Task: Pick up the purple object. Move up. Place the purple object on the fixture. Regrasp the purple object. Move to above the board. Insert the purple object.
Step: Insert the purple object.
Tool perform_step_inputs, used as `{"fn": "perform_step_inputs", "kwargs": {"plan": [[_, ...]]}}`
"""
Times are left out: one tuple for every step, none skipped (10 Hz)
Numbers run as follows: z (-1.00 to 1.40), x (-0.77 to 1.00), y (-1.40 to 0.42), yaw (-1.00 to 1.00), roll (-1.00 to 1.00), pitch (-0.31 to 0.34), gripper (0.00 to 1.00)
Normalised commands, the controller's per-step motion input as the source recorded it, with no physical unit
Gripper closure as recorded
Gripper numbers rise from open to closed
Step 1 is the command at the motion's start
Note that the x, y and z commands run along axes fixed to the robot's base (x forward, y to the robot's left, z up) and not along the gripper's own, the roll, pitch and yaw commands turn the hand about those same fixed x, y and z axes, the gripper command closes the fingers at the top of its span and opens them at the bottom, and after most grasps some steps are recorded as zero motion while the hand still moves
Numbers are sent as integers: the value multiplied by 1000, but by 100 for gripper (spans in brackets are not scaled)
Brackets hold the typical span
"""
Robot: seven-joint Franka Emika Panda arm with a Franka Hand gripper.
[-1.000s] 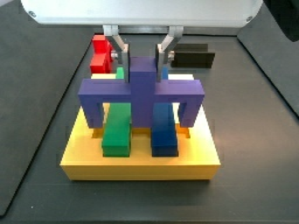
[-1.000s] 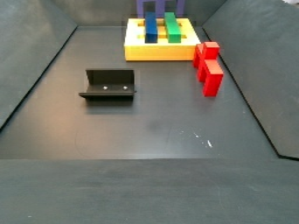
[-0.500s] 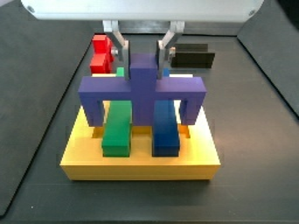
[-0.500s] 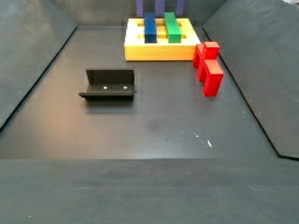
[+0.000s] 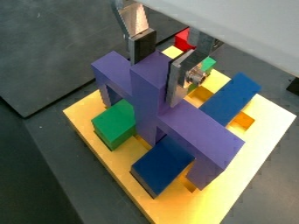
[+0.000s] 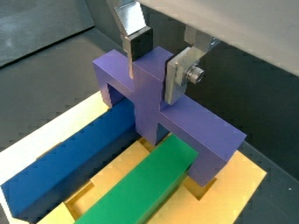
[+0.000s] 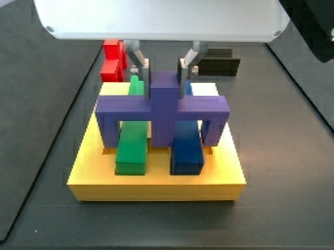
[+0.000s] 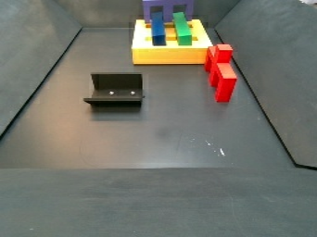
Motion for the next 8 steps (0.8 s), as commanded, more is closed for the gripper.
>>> {"fn": "perform_step_inputs", "kwargs": {"plan": [[-149,203,23,0,93,0,100],[-154,89,0,-11,51,0,100],[-143,-117,74,0,0,-43,100],[-71,-203,0,0,0,-54,100],[-111,-3,-94,0,-7,-34,100],[-120,0,-180,0,-29,-6,100],[-137,0,-154,-51,-61,-1,100],[-134,0,-37,-146,-59,0,100]]}}
